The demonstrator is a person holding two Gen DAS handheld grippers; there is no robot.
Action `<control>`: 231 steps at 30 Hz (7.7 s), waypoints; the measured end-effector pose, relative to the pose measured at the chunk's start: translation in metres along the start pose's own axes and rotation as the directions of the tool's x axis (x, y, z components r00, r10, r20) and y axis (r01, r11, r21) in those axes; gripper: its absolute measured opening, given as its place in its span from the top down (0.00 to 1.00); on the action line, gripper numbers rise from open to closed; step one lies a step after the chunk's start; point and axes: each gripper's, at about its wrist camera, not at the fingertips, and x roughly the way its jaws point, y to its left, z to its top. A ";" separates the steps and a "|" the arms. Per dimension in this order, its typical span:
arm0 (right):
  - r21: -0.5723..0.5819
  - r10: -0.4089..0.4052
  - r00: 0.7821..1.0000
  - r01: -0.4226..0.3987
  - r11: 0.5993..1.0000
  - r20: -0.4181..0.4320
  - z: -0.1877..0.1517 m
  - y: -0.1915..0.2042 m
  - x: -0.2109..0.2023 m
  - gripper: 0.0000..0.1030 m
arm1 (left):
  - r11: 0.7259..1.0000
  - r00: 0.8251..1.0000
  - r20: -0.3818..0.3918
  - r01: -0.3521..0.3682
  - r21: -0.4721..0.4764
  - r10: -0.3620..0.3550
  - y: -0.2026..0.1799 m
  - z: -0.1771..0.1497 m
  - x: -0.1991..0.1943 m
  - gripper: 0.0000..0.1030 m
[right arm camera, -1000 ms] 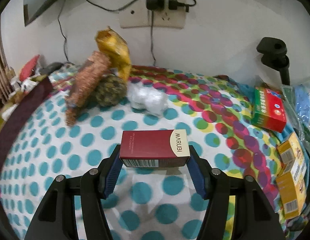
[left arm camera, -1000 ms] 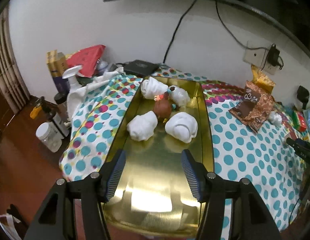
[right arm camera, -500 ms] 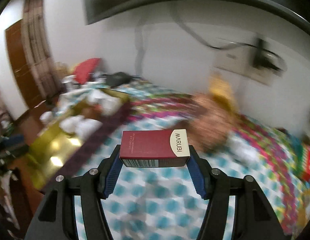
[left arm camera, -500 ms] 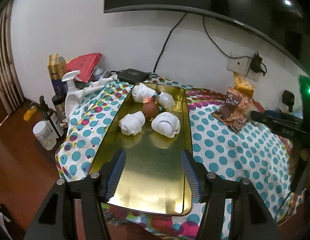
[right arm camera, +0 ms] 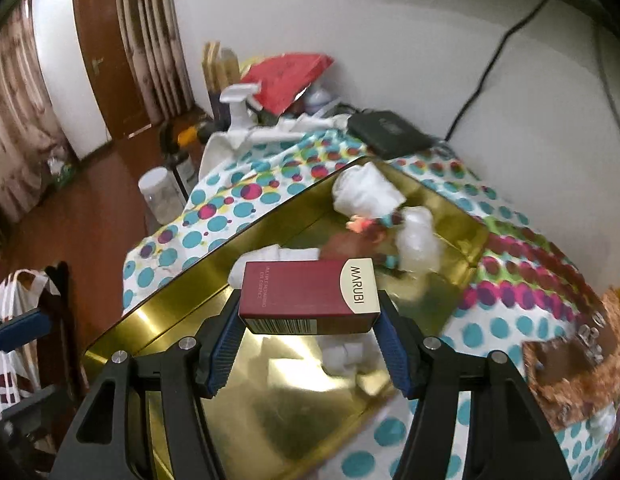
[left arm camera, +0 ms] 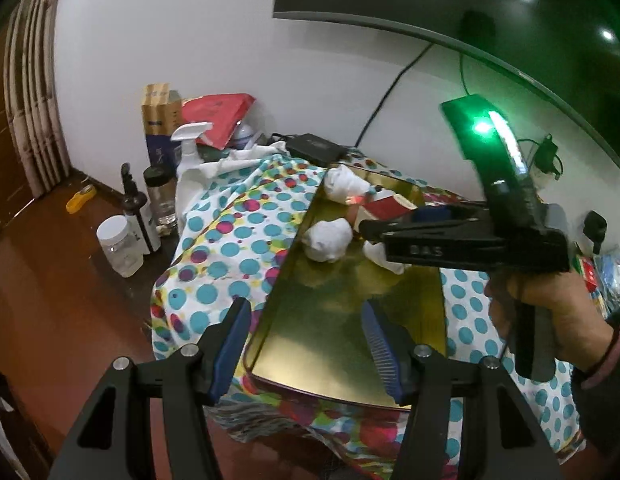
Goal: Organize objects
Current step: 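Carry the red MARUBI box over the gold tray with the right tool, then lower the red box into the tray and open the right tool, then move the left tool to the brown chocolate bag while the right tool grasps the clear plastic bag, then close the left tool on the brown chocolate bag and lift it, then carry the brown bag over the gold tray with the left tool, then lower the brown bag into the tray and open the left tool, then lift the clear plastic bag with the right tool and carry it toward the tray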
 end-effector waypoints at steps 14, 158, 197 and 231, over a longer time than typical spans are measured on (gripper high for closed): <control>0.040 0.032 0.999 -0.033 0.999 0.020 -0.008 -0.010 -0.003 0.38 | 1.000 1.000 -0.026 0.017 -0.012 -0.017 -0.005 0.000 0.010 0.43; 0.446 -0.361 0.929 0.357 0.821 -0.079 -0.222 -0.279 -0.103 0.58 | 0.941 0.953 0.150 -0.287 0.177 0.262 -0.193 0.075 0.092 0.76; 0.415 -0.389 0.916 0.393 0.821 -0.099 -0.219 -0.275 -0.099 0.57 | 0.973 0.976 -0.012 -0.215 0.087 0.217 -0.118 0.067 0.118 0.57; 0.395 -0.459 0.888 0.417 0.819 0.013 -0.213 -0.254 -0.124 0.58 | 0.996 0.996 -0.004 -0.089 -0.031 0.089 -0.056 0.057 0.034 0.47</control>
